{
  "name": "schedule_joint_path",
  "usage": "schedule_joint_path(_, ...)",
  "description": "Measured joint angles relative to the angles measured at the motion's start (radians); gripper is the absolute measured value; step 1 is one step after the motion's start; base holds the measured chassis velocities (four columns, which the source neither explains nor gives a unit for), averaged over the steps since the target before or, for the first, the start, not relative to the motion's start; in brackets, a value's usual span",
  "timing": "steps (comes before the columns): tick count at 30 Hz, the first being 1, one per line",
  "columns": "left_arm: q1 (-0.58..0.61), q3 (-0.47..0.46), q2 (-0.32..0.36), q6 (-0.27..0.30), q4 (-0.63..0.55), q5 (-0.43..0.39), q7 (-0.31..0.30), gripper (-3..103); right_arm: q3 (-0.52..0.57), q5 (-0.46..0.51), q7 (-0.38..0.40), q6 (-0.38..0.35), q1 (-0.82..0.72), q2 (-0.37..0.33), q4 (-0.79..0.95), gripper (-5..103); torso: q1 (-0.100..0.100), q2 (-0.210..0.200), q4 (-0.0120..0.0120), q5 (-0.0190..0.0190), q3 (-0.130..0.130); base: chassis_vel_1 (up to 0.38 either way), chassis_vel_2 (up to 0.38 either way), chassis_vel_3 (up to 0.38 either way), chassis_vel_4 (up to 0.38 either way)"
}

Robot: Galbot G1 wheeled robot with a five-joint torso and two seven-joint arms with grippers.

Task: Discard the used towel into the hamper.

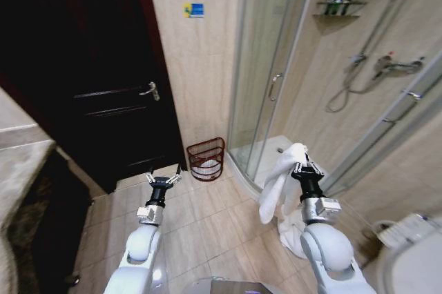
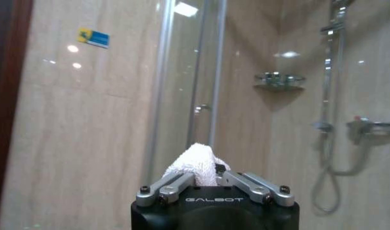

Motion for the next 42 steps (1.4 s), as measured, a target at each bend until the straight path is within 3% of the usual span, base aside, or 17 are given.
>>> schedule_joint_path(18, -0.017, 0.001, -0.002, -0.032, 0.023, 0.013, -0.004, 100, 0.002, 0.002, -0.003, -0.003, 0.022, 0.000, -0.010, 3, 0.000, 0.000, 0.0004, -0.0002, 0.000, 0.100, 0.096, 0.110, 0.102)
schedule_joint_path(42, -0.018, 0.017, -0.020, -0.029, 0.016, 0.052, -0.003, 100, 0.008, 0.020, 0.003, -0.012, 0.068, -0.019, -0.034, 3, 0.000, 0.000, 0.0002, -0.0003, 0.000, -0.023, 0.029, 0.026, -0.029)
